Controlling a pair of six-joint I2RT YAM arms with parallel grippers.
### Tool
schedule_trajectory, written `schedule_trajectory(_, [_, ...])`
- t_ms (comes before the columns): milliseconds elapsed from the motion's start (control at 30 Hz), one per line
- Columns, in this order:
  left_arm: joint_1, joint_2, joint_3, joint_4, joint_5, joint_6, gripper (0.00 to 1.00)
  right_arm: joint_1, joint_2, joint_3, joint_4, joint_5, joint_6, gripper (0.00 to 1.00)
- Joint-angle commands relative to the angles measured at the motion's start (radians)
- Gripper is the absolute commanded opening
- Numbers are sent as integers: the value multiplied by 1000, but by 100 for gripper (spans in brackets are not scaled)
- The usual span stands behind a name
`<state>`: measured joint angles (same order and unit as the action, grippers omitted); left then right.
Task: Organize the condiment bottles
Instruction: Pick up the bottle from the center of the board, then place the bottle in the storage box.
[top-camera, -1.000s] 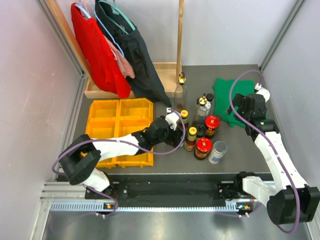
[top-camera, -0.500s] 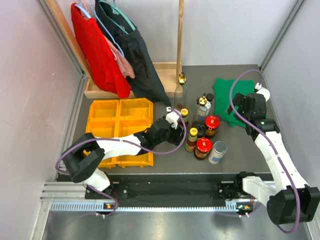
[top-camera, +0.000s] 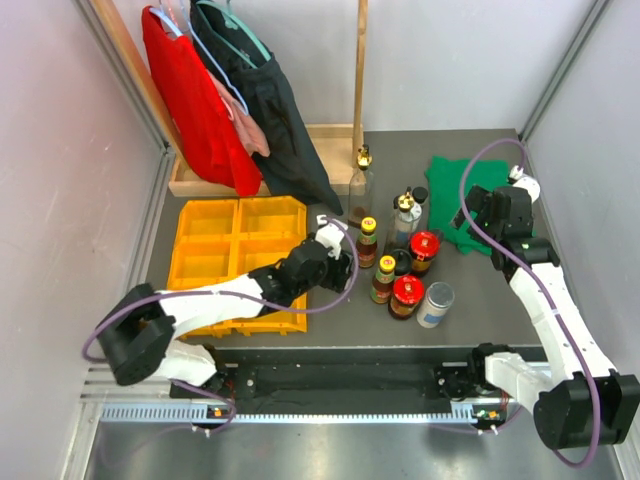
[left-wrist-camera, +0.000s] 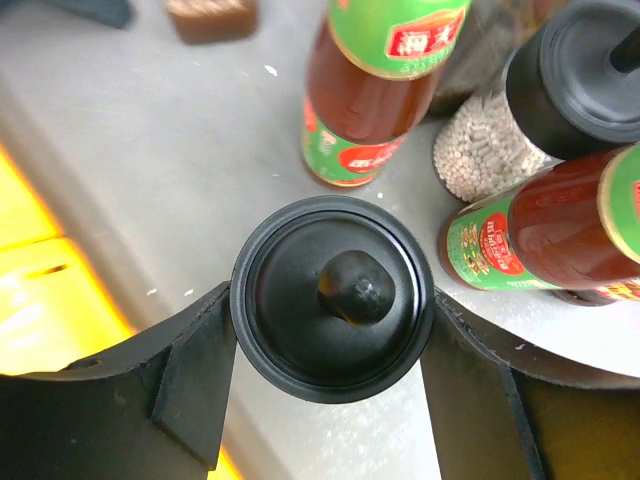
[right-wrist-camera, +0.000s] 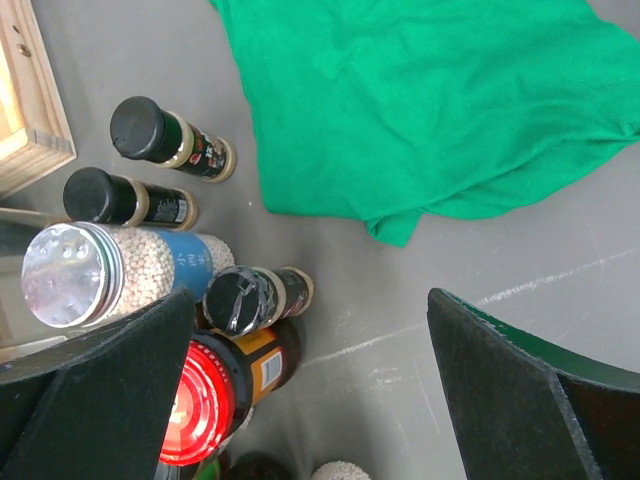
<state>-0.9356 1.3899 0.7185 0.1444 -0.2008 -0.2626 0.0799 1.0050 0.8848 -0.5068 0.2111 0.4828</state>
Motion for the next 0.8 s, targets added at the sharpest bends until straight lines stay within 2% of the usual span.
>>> schedule_trajectory(0, [-5, -149, 41, -31, -112, -26, 0, -11, -32, 51, -1, -16, 14, 99])
schedule_trajectory(200, [-5, -193, 159, -138, -231, -56, 0, -9, -49, 55, -16, -26, 22, 99])
schedule_trajectory(333, [0, -198, 217, -200, -456, -47, 0, -9, -59, 54, -19, -26, 19, 99])
schedule_trajectory(467, [44, -158, 269, -209, -572, -24, 0, -9, -62, 55, -16, -30, 20, 99])
schedule_trajectory(600, [165, -114, 315, -201, -554, -47, 0, -9, -62, 54, -13, -29, 19, 99])
schedule_trajectory(767, [302, -42, 332, -152, -425, -96, 0, -9, -55, 57, -9, -16, 5, 99])
